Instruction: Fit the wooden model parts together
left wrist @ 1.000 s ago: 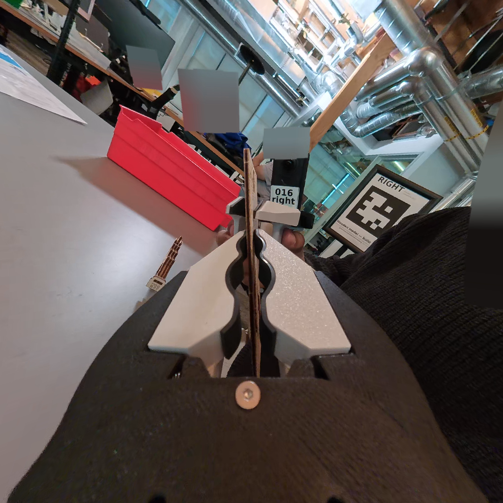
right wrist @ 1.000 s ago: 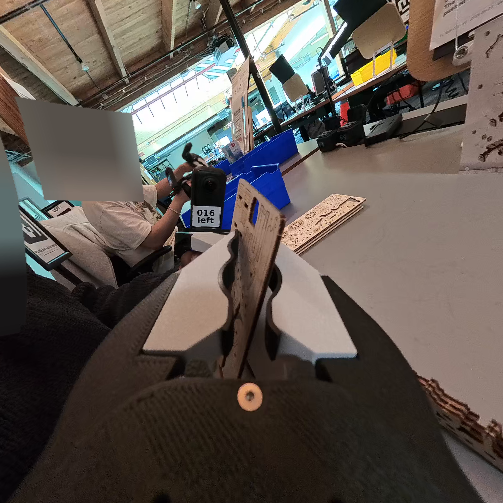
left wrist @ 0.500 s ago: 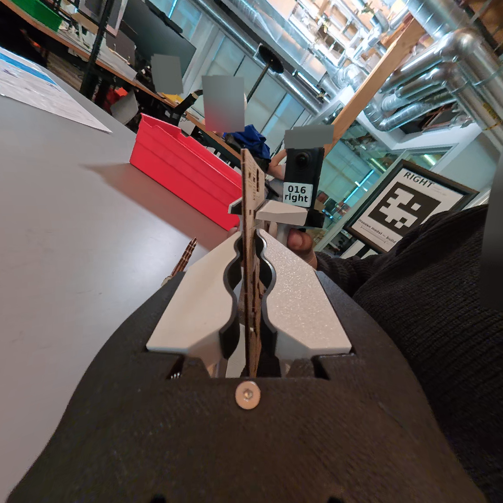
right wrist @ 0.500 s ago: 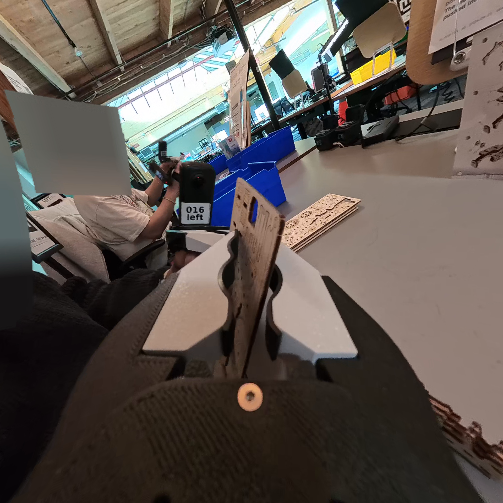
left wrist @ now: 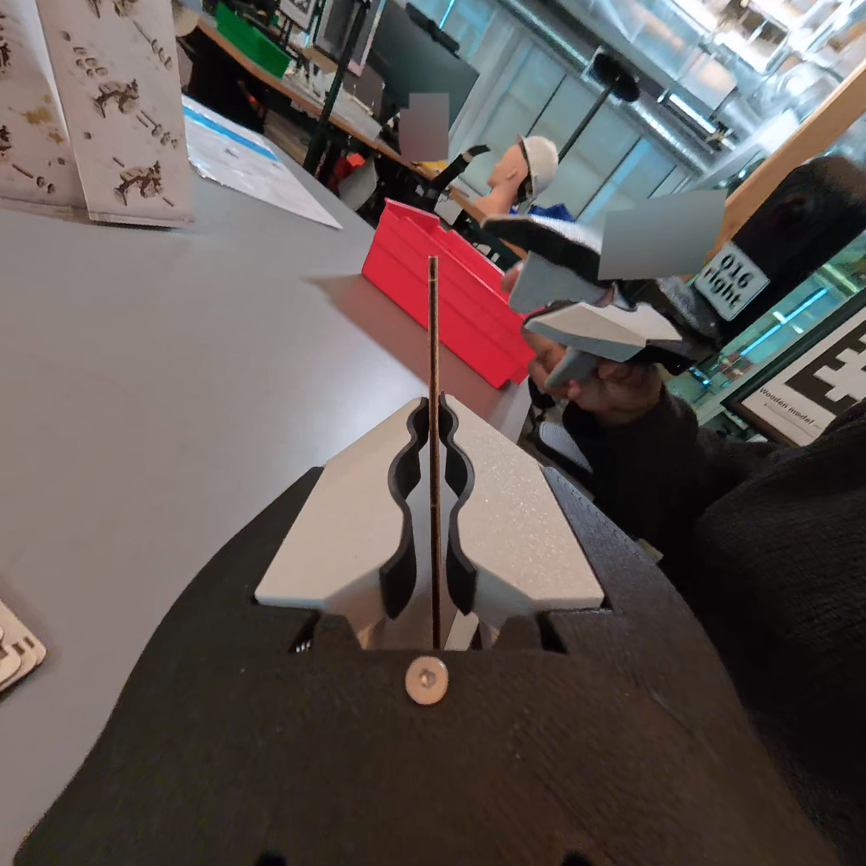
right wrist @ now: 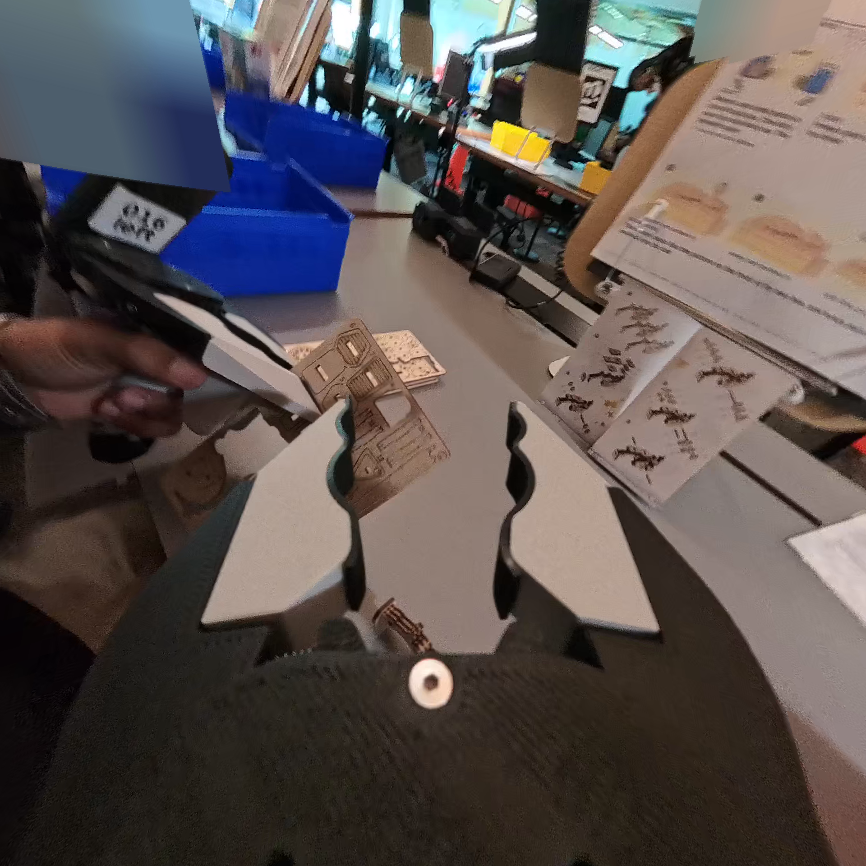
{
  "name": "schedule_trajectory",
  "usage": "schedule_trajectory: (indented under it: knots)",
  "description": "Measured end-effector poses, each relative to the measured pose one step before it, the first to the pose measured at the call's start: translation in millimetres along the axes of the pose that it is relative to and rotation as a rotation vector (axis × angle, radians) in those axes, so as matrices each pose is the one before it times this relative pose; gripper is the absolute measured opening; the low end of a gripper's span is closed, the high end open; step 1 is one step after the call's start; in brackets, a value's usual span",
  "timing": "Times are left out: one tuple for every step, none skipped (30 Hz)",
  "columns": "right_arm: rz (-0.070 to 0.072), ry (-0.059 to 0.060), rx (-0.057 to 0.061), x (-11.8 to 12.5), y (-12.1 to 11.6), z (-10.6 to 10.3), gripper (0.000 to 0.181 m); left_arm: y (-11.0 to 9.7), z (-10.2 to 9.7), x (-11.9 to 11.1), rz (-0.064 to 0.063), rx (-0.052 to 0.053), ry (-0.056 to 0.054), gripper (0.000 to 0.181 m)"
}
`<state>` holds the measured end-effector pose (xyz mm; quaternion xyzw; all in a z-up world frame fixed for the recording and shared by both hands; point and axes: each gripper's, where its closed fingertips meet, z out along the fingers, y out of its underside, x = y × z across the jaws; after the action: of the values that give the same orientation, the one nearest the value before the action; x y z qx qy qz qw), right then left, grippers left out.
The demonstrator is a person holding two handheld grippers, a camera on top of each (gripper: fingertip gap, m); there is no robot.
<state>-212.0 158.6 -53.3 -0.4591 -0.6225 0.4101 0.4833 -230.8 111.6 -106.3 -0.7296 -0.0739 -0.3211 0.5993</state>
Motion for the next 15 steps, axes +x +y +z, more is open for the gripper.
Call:
schedule_trajectory:
  knots:
    - [-0.0538, -0.0249, -0.0299, -5.43, 0.71, 6.79, 0.066, 3.77, -0.98, -0.56, 0.0075, -0.0172, -0.0177, 0.001]
    - [-0.0374, -0.041, -0.0304, -7.4, 0.35, 6.68, 0.066, 3.61, -1.1, -0.93, 0.0135, -0.0162, -0.0215, 0.001]
    - [-0.0233, -0.0439, -0.0342, -7.34, 1.09, 6.37, 0.066, 2.97, -1.35, -0.34, 0.0159, -0.0134, -0.0184, 0.001]
    - [-0.0158, -0.0386, -0.0317, -6.28, 1.6, 5.93, 0.068, 2.85, -1.28, 0.86, 0.0084, -0.0138, -0.0095, 0.002]
    - [-0.0139, -0.0277, -0.0199, -4.73, 0.58, 4.97, 0.066, 2.01, -1.46, 2.25, 0.0028, -0.0074, 0.001, 0.002]
    - [-0.015, -0.0183, -0.0087, -3.61, -0.63, 4.03, 0.065, 1.19, -1.6, 2.55, -0.0011, 0.0002, 0.0043, 0.002]
    - [-0.0177, -0.018, -0.008, -3.63, -0.31, 3.5, 0.062, 1.24, -1.44, 0.87, -0.0041, 0.0, -0.0043, 0.002]
    - [-0.0195, -0.02, -0.0128, -3.92, 0.37, 3.31, 0.06, 1.12, -1.37, 0.7, -0.0004, 0.0001, -0.0038, 0.002]
    - [-0.0202, -0.0168, -0.0142, -3.31, 0.75, 2.89, 0.059, 1.33, -1.19, 1.1, 0.0024, -0.0021, -0.0006, 0.002]
    - [-0.0218, -0.0118, -0.0137, -2.43, 0.86, 2.61, 0.057, 1.54, -0.87, 0.41, 0.0047, -0.0048, -0.0052, 0.002]
    - [-0.0216, -0.0087, -0.011, -1.69, 0.7, 2.22, 0.055, 1.14, -0.81, 0.2, 0.0074, -0.0026, -0.0068, 0.002]
    - [-0.0183, -0.0074, -0.0046, -1.28, 0.19, 1.81, 0.051, 0.92, -0.77, 0.42, 0.0077, -0.0011, -0.0035, 0.002]
    - [-0.0128, -0.0079, 0.0024, -0.97, -0.47, 1.46, 0.046, 0.97, -0.79, -0.51, 0.0055, -0.0016, -0.0053, 0.002]
    - [-0.0073, -0.0108, 0.0041, -0.93, -0.44, 1.59, 0.043, 0.85, -1.0, -2.24, 0.0036, -0.0011, -0.0086, 0.002]
    - [-0.0026, -0.0129, -0.0014, -0.56, 0.71, 1.98, 0.041, 0.75, -1.12, -2.83, -0.0004, -0.0001, -0.0043, 0.002]
